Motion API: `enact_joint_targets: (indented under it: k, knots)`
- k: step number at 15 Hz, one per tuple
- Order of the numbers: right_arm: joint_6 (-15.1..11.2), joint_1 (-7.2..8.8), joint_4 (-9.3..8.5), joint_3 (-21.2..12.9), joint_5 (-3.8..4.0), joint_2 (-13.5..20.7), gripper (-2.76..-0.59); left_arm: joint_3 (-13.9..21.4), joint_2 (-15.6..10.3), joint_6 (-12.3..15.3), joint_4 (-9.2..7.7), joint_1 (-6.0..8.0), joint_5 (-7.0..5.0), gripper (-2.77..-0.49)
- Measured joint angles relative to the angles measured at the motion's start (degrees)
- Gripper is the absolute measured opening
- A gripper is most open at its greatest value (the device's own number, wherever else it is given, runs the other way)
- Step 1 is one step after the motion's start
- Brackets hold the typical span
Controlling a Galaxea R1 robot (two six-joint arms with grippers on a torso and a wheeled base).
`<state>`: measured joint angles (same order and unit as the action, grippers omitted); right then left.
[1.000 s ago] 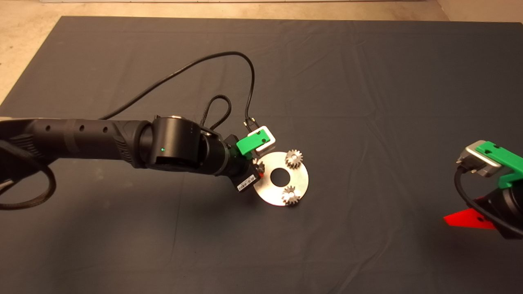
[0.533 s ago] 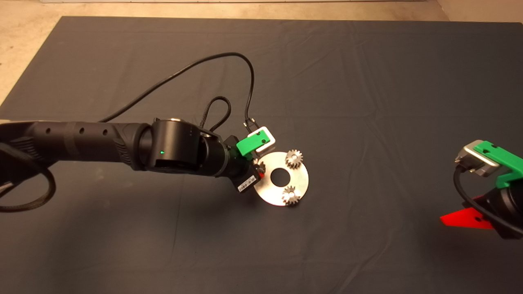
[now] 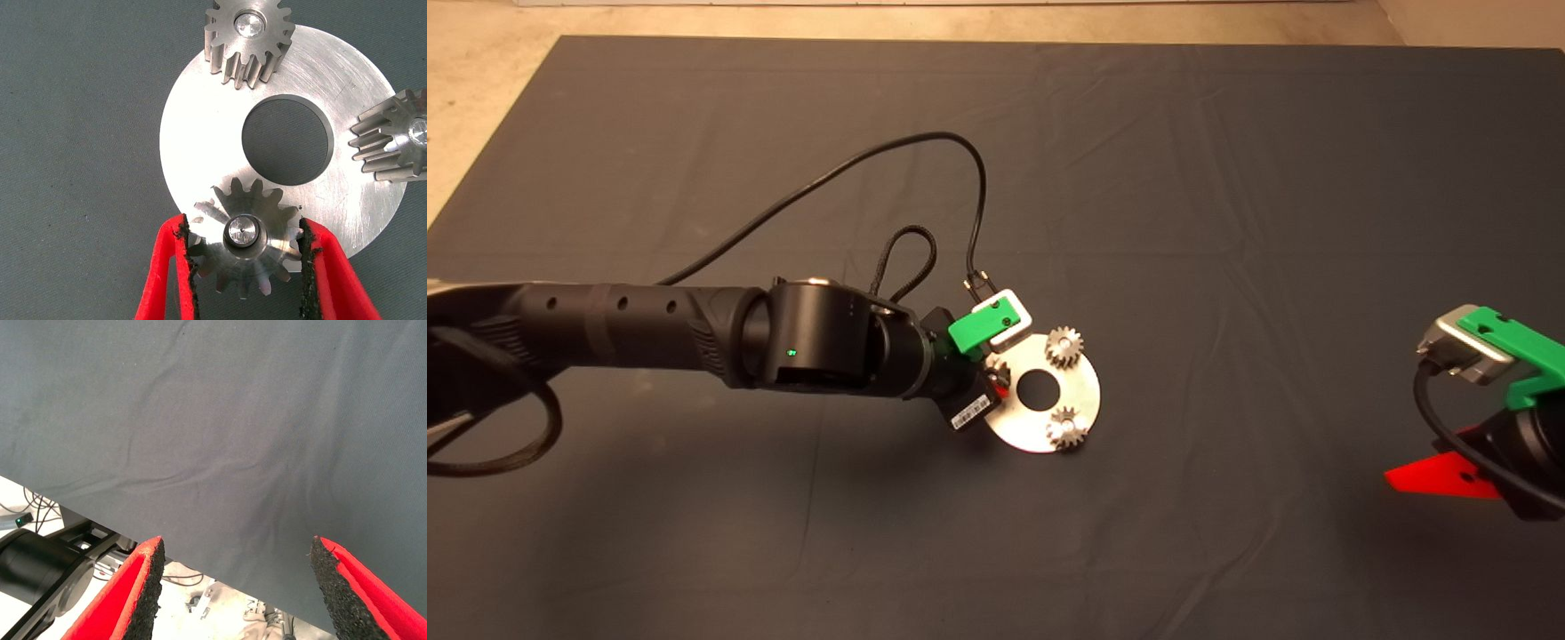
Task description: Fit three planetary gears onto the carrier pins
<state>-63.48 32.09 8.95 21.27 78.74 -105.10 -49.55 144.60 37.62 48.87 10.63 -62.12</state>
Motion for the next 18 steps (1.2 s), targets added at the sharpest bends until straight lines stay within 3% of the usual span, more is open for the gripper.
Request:
enact_joint_targets:
  k: [18]
  knots:
    - [0.0,0.0,0.0,0.0,0.0,0.0,-1.75,-0.3,0.3,0.0,0.16,0.0,0.28,-2.55]
